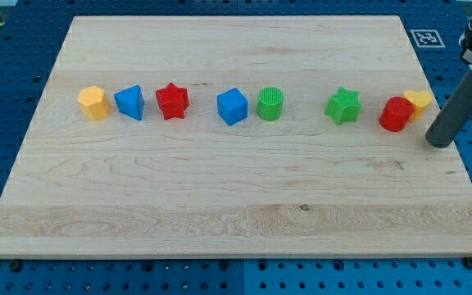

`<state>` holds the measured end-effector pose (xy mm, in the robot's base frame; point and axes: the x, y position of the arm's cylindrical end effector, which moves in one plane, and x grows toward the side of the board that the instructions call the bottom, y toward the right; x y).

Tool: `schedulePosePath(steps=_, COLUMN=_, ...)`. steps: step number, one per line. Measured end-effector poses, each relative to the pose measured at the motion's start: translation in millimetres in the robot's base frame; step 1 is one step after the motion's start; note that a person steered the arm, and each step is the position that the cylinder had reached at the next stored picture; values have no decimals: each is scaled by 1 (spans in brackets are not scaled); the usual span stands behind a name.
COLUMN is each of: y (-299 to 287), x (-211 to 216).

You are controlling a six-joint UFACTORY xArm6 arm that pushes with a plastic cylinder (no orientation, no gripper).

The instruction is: Push the red circle a bit up

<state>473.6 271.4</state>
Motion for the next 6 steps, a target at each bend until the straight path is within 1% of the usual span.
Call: schedulePosePath(steps=6, y=-11, x=-8)
